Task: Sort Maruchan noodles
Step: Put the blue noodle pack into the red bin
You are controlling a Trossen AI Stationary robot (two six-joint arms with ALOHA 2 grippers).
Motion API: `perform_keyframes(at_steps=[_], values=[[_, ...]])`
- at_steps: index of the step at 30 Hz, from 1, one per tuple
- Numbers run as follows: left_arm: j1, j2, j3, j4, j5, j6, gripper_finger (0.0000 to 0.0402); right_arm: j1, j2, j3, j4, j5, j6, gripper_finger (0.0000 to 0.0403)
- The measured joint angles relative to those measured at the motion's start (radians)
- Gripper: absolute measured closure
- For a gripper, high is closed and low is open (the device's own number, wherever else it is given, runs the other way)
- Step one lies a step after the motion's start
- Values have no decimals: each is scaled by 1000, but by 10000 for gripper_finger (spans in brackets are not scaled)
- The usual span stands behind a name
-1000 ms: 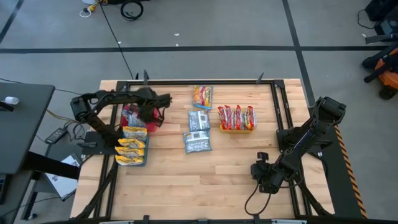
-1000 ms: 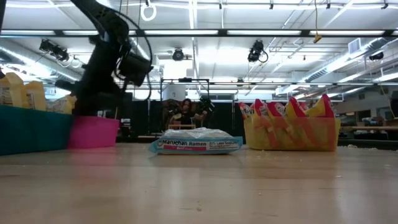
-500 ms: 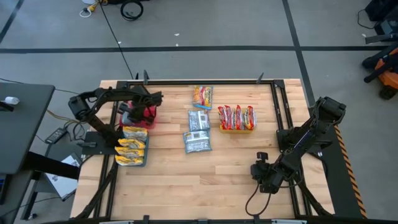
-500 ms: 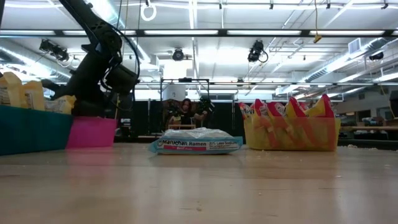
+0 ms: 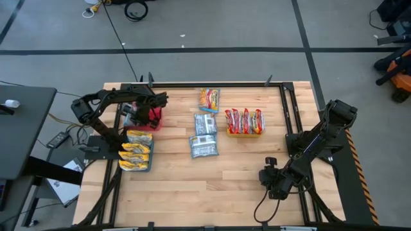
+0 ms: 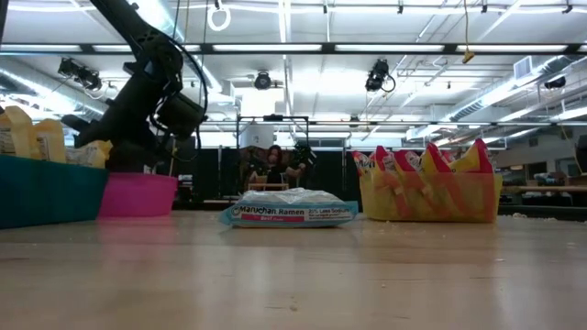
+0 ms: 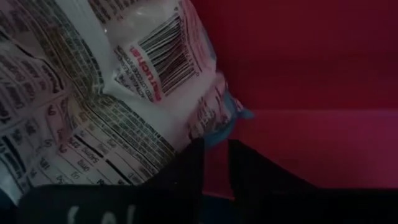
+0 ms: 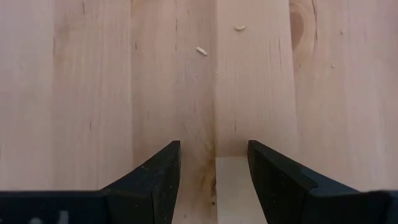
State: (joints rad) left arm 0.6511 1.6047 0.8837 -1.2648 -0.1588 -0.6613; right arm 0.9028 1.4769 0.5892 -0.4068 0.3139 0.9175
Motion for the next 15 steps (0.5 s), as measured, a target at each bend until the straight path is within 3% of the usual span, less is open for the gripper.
perform_keyframes(at_steps=[9, 15], values=[[-105, -73, 62, -18, 34, -35, 293, -1, -2, 2, -25, -41, 2, 212], [-261, -104, 139, -7, 127, -126, 291, -1, -2, 3, -38, -47, 3, 213]])
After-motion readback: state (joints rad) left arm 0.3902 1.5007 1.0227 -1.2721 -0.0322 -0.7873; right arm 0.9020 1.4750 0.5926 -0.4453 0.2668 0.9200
